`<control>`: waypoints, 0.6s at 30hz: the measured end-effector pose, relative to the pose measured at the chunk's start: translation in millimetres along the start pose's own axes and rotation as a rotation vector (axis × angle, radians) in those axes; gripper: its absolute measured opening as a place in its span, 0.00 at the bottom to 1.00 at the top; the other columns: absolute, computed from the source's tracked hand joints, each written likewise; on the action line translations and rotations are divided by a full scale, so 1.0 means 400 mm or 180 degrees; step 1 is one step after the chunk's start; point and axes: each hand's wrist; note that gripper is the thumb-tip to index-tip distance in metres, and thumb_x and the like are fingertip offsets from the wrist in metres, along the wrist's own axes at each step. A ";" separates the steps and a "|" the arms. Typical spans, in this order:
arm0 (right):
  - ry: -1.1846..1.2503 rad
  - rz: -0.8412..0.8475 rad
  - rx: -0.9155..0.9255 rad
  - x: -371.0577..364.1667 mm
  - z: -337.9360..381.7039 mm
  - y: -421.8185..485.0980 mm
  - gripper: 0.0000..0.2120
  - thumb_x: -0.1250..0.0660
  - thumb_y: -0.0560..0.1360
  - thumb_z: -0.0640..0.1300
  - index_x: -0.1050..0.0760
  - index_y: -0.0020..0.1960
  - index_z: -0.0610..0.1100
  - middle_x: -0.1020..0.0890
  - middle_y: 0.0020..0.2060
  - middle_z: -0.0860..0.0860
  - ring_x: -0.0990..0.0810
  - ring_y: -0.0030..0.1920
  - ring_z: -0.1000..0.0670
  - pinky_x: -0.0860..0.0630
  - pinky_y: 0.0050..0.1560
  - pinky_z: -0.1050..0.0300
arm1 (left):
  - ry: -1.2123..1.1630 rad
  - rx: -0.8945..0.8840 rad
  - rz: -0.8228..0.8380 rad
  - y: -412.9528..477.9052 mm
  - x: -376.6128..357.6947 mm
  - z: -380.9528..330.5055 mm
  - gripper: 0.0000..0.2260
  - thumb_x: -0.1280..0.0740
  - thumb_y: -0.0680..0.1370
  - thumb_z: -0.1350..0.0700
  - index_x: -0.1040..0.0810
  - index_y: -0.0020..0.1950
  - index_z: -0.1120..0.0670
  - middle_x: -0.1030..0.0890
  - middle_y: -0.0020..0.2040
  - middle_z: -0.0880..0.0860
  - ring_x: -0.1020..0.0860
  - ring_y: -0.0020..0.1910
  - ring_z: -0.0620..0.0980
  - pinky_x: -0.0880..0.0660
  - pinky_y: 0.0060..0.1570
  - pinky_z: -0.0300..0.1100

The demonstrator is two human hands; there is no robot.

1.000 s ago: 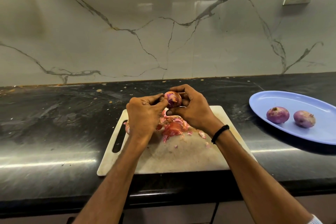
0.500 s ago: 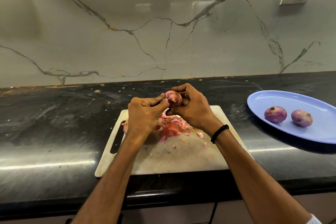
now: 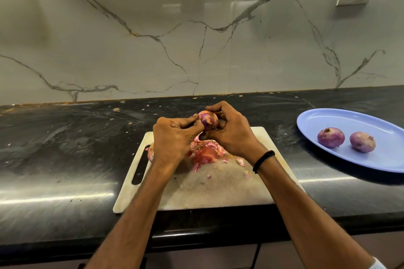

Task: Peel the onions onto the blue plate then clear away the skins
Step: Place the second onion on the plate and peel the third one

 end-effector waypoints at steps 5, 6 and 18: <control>-0.0079 0.0048 0.0018 -0.004 -0.002 -0.005 0.31 0.19 0.65 0.40 0.28 0.63 0.46 0.21 0.56 0.52 0.18 0.55 0.52 0.20 0.53 0.62 | 0.0218 -0.0218 -0.0095 -0.007 -0.004 0.001 0.13 0.22 0.70 0.57 0.15 0.53 0.57 0.14 0.46 0.52 0.17 0.40 0.37 0.20 0.43 0.32; -0.0072 0.0063 0.0013 -0.005 -0.001 -0.005 0.31 0.19 0.65 0.40 0.28 0.63 0.45 0.22 0.57 0.52 0.18 0.56 0.51 0.20 0.53 0.63 | 0.0244 -0.0253 -0.0132 -0.007 -0.003 0.001 0.13 0.22 0.70 0.57 0.15 0.53 0.57 0.14 0.46 0.52 0.17 0.40 0.37 0.20 0.43 0.32; 0.0074 -0.0210 -0.0044 -0.008 -0.002 0.007 0.30 0.18 0.64 0.42 0.28 0.60 0.49 0.19 0.56 0.50 0.17 0.54 0.51 0.18 0.54 0.53 | 0.0016 -0.0359 -0.0139 -0.005 -0.012 -0.002 0.13 0.28 0.77 0.56 0.18 0.60 0.57 0.17 0.50 0.45 0.19 0.47 0.35 0.23 0.47 0.27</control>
Point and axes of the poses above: each hand's wrist, its own y-axis towards the middle knuckle, its own x-axis out of the back of the hand, z = x × y
